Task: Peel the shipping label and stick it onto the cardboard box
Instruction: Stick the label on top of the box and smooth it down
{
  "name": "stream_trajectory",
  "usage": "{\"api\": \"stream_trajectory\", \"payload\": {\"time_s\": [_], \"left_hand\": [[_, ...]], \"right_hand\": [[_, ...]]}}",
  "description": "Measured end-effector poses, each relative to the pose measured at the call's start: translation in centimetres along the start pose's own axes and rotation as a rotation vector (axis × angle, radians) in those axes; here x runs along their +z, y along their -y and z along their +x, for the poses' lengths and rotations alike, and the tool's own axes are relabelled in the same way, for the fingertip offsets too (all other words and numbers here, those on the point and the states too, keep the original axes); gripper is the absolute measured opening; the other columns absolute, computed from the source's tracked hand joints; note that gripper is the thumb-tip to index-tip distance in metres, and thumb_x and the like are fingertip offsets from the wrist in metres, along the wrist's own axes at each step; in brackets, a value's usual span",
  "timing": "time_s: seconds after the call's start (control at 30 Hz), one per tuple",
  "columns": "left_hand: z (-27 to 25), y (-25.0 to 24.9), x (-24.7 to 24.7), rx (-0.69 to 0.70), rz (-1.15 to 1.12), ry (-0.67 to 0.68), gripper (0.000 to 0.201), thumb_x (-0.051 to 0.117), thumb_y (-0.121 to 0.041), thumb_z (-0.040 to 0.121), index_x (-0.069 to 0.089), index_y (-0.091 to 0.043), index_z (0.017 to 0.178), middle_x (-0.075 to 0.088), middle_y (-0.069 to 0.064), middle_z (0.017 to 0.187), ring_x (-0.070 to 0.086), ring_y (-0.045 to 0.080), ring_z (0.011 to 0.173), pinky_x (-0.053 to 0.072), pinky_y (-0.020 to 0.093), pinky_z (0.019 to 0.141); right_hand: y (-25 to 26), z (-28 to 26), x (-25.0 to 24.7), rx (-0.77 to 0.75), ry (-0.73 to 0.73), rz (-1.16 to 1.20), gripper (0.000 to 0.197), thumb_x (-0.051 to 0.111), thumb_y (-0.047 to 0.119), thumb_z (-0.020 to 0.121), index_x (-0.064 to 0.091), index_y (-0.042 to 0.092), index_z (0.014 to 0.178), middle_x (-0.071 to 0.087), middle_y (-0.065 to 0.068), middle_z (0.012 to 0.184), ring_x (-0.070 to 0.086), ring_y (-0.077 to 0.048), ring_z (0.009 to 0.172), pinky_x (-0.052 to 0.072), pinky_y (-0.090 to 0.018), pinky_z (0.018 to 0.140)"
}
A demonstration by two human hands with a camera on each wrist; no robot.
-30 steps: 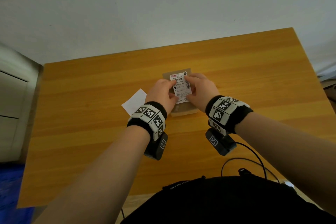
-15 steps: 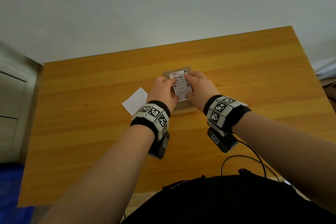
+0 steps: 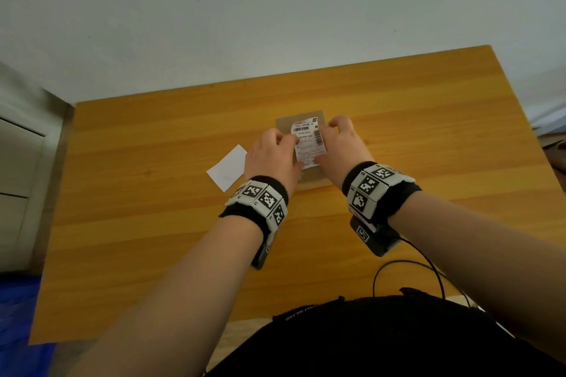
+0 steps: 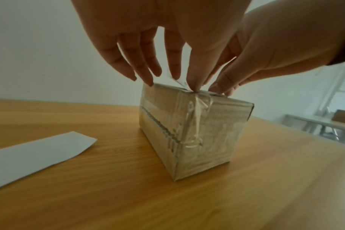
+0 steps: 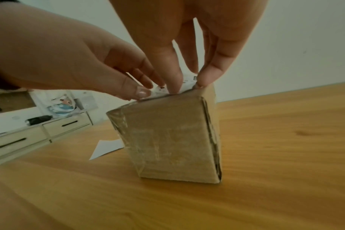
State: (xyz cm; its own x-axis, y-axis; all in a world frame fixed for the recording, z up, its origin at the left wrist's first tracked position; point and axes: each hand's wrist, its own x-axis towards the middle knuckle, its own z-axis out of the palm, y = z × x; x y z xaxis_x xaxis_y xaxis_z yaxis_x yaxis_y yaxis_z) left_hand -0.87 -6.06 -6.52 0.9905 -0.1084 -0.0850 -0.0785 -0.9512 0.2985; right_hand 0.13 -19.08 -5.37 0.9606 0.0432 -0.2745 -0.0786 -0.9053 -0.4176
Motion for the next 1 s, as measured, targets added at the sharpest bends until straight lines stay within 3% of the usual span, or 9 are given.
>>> {"api": "stream_trajectory", "payload": {"time_s": [0.1,0.2,0.3,0.43,0.57,0.67,0.77,0.87,1.0], "left_hand": [[-0.4,-0.2,0.1,0.1,0.069,-0.056,0.039,0.062,-0.027,0.084,0.058,-0.018,0.121,0.05,0.004,0.124,0.045,0.025,0.118,0.042,0.036,0.098],[-0.6,-0.2,0.0,0.216,0.16,-0.062,0.025,0.065,-0.023,0.081,0.07,-0.015,0.104,0.061,0.003,0.117,0.051,0.027,0.114,0.045,0.04,0.092],[-0.8,0.0,0.1,0.224,0.199,-0.108,0.016,0.071,-0.024,0.076,0.075,-0.019,0.091,0.066,0.001,0.11,0.056,0.03,0.109,0.046,0.04,0.09],[-0.9,0.2,0.2,0.141,0.146,-0.078,0.023,0.06,-0.033,0.086,0.072,-0.024,0.103,0.057,0.001,0.121,0.045,0.029,0.118,0.038,0.04,0.097],[-1.0,0.6,0.8,0.127,0.156,-0.028,0.031,0.051,-0.037,0.091,0.066,-0.027,0.116,0.051,-0.004,0.137,0.038,0.028,0.129,0.035,0.041,0.104],[-1.2,0.8,0.8,0.177,0.215,-0.017,0.033,0.049,-0.034,0.092,0.063,-0.025,0.12,0.034,-0.004,0.153,0.029,0.03,0.139,0.026,0.044,0.112],[-1.3,0.8,0.5,0.162,0.207,0.013,0.033,0.046,-0.035,0.093,0.06,-0.028,0.122,0.014,-0.004,0.159,0.017,0.029,0.144,0.016,0.045,0.116],[-1.3,0.9,0.3,0.177,0.213,0.021,0.033,0.046,-0.036,0.093,0.06,-0.029,0.122,0.015,-0.005,0.159,0.015,0.029,0.144,0.012,0.045,0.117],[-1.1,0.9,0.1,0.203,0.238,0.056,0.033,0.047,-0.039,0.092,0.061,-0.03,0.121,0.012,-0.004,0.16,0.014,0.03,0.145,0.011,0.048,0.117]], "right_hand": [[-0.5,-0.3,-0.3,-0.017,-0.028,-0.021,0.046,0.062,0.013,0.085,0.048,0.01,0.129,0.036,-0.009,0.14,0.042,-0.025,0.125,0.048,-0.035,0.098],[-0.9,-0.9,0.1,-0.168,-0.054,-0.142,0.039,0.054,0.008,0.088,0.053,0.011,0.127,0.041,-0.008,0.139,0.038,-0.025,0.128,0.04,-0.035,0.106],[-1.4,-1.5,0.8,-0.309,-0.034,-0.235,0.043,0.054,0.001,0.085,0.054,0.009,0.128,0.046,-0.009,0.14,0.037,-0.03,0.133,0.035,-0.041,0.108],[-1.9,-1.7,1.3,-0.325,-0.069,-0.272,0.045,0.067,0.0,0.077,0.062,0.009,0.121,0.056,-0.012,0.133,0.046,-0.034,0.128,0.042,-0.046,0.101],[-2.5,-1.4,1.3,-0.339,0.047,-0.301,0.055,0.047,0.008,0.093,0.031,0.017,0.145,0.025,0.002,0.156,0.013,-0.019,0.146,0.019,-0.038,0.117],[-2.9,-1.3,1.4,-0.343,0.072,-0.303,0.059,0.042,0.009,0.095,0.021,0.022,0.148,0.013,0.008,0.159,0.001,-0.014,0.148,0.012,-0.036,0.119],[-3.3,-1.2,1.5,-0.359,0.065,-0.29,0.055,0.042,0.015,0.097,0.023,0.024,0.148,0.016,0.008,0.159,0.003,-0.014,0.148,0.013,-0.037,0.119],[-3.3,-1.1,1.4,-0.348,0.053,-0.232,0.046,0.037,0.028,0.1,0.032,0.024,0.145,0.023,0.008,0.157,0.009,-0.013,0.148,0.015,-0.037,0.118],[-2.7,-0.8,1.3,-0.353,-0.003,-0.147,0.037,0.044,0.025,0.097,0.053,0.016,0.132,0.041,0.002,0.149,0.021,-0.016,0.145,0.022,-0.039,0.115]]}}
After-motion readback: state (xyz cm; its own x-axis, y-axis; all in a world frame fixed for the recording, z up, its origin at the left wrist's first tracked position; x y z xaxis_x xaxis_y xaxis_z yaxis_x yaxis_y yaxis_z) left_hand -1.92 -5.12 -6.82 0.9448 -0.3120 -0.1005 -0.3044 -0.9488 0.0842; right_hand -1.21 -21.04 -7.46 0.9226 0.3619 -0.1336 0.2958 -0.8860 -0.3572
